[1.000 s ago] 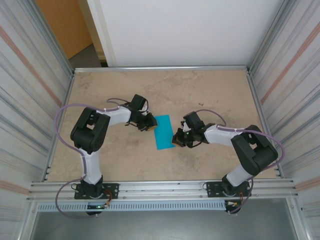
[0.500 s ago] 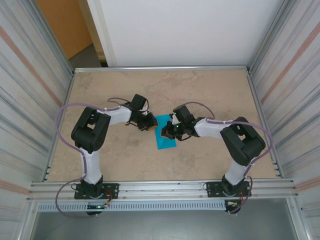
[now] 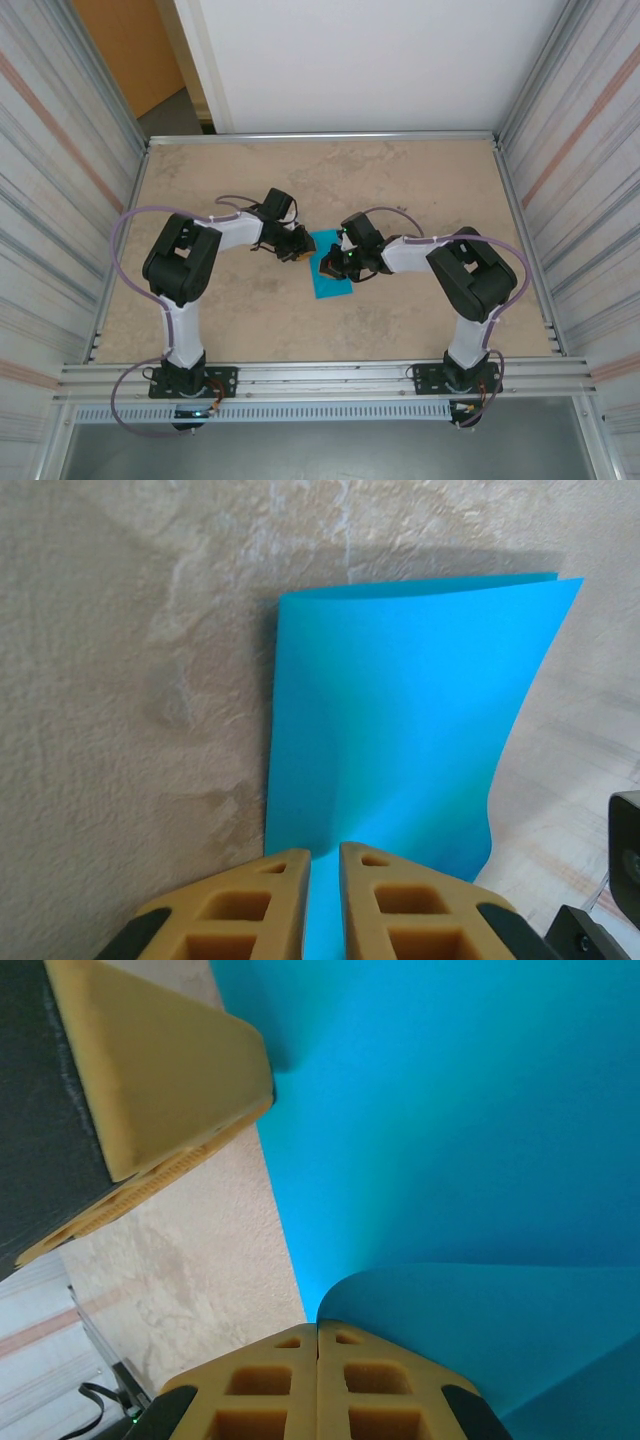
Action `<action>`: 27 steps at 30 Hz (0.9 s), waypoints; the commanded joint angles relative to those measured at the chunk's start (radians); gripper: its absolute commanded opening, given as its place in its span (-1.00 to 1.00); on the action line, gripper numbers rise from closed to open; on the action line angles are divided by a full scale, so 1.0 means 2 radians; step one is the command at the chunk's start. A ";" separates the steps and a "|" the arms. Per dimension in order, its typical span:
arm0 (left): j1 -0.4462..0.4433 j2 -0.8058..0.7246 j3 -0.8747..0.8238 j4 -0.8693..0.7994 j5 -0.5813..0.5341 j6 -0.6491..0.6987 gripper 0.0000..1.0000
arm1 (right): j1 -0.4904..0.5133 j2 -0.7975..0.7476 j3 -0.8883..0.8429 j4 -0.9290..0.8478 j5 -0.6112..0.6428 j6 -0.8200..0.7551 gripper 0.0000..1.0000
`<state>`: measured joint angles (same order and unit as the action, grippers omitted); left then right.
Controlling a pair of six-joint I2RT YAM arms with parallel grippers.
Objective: Fold a paper plane with a square sheet of paper (pick it up from the middle)
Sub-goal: Fold the triangle a second time at the center of the table.
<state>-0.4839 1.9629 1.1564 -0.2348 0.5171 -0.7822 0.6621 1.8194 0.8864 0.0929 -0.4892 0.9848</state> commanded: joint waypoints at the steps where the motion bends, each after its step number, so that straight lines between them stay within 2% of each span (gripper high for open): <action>1: -0.001 0.021 -0.004 -0.034 -0.007 0.009 -0.67 | 0.005 0.008 0.009 0.009 0.016 0.007 -1.00; 27: -0.003 0.022 -0.004 -0.035 -0.003 0.011 -0.67 | 0.002 0.019 0.018 -0.001 0.025 -0.002 -1.00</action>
<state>-0.4839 1.9652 1.1568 -0.2344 0.5282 -0.7818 0.6636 1.8366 0.9016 0.1047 -0.4637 0.9871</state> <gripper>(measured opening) 0.167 0.044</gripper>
